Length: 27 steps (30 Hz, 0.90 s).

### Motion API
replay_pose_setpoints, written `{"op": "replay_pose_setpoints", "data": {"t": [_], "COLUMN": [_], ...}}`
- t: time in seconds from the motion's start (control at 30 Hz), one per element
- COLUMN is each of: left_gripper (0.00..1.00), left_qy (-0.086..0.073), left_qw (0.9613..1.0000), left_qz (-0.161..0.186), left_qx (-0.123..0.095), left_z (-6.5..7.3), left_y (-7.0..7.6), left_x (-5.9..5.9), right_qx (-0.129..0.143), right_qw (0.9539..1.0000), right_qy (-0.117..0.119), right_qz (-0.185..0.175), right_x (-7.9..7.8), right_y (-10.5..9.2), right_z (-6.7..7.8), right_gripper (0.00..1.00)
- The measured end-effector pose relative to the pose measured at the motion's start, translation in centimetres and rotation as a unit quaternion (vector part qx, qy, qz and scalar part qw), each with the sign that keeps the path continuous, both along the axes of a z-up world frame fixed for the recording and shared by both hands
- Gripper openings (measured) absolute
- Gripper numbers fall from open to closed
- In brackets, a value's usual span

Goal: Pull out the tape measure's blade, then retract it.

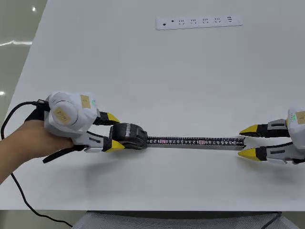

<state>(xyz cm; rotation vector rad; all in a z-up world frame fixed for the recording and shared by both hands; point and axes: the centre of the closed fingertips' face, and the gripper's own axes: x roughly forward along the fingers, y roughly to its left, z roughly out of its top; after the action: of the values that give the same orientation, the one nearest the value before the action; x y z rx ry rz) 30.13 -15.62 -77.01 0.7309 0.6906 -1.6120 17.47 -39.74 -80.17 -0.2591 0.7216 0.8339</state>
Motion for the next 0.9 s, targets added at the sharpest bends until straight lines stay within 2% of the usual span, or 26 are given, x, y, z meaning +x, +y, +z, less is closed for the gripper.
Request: {"op": "replay_pose_setpoints", "data": {"t": [0.3, 0.4, 0.5, 0.77, 0.9], "left_gripper": [0.44, 0.48, 0.50, 0.58, 0.61], "left_qy": [0.013, 0.019, 0.018, 0.028, 0.031], "left_qw": [0.9986, 0.9976, 0.9968, 0.9920, 0.9883], "left_qz": [0.051, 0.064, 0.076, 0.118, 0.142], "left_qx": [-0.012, -0.015, -0.020, -0.035, -0.045], "left_z": [0.8, 0.9, 1.2, 1.7, 2.3], "left_y": [0.3, 0.4, 0.5, 1.0, 1.3], "left_x": [-0.2, -0.3, -0.3, -0.3, -0.1], "right_qx": [0.012, 0.017, 0.019, 0.023, 0.029], "right_qw": [0.9996, 0.9991, 0.9986, 0.9965, 0.9948], "right_qy": [-0.003, -0.003, -0.001, -0.003, -0.008], "right_qz": [-0.025, -0.039, -0.049, -0.080, -0.097], "right_x": [-0.1, 0.0, -0.1, -0.3, -0.3], "right_y": [0.2, 0.2, 0.2, 0.2, 0.3], "right_z": [0.6, 0.9, 1.1, 2.0, 2.7], "right_gripper": [0.35, 0.39, 0.43, 0.52, 0.59]}}
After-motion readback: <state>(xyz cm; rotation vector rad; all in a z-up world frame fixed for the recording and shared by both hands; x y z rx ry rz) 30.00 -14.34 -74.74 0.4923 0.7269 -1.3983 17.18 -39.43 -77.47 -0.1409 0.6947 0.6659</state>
